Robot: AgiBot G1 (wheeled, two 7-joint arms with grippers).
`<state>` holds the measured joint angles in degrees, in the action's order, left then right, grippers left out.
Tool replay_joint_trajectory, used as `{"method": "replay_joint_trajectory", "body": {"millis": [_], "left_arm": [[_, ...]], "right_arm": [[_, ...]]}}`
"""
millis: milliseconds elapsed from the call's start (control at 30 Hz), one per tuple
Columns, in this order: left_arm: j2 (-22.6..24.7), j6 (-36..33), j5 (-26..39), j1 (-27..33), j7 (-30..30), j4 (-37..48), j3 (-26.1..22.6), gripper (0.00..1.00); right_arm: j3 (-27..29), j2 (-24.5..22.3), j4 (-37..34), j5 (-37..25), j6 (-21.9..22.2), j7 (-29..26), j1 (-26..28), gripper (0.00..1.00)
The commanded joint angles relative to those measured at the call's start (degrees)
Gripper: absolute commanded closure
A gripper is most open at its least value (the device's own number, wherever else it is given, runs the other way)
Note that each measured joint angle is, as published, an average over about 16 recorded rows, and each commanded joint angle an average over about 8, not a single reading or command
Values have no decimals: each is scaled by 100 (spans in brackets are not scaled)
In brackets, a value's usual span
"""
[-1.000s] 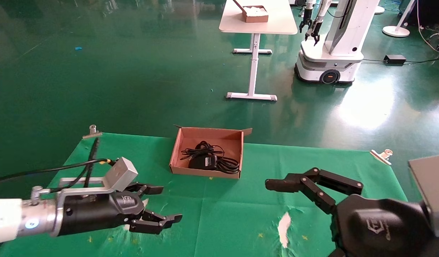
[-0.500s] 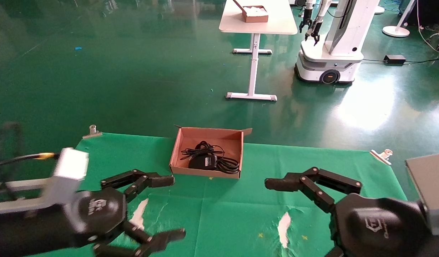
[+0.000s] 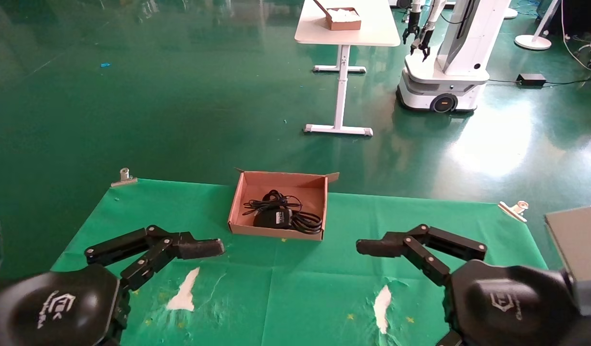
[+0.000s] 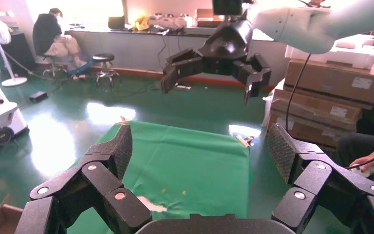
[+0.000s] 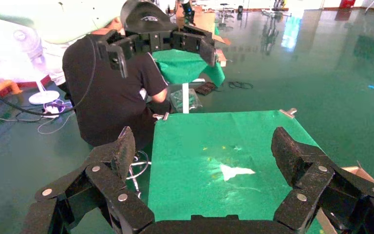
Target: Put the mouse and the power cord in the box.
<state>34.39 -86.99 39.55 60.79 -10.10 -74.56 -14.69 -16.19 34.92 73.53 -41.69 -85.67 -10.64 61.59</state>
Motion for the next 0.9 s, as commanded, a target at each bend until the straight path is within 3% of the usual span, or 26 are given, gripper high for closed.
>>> {"method": "replay_joint_trajectory", "body": {"millis": [33, 900], "left_arm": [[-1, 0, 1, -2, -3, 1, -1, 0], [61, 131, 225, 75, -69, 99, -129, 0]], "right_arm": [[-1, 0, -1, 0, 0, 0, 0, 0], [-2, 4, -3, -5, 4, 0, 4, 0]]}}
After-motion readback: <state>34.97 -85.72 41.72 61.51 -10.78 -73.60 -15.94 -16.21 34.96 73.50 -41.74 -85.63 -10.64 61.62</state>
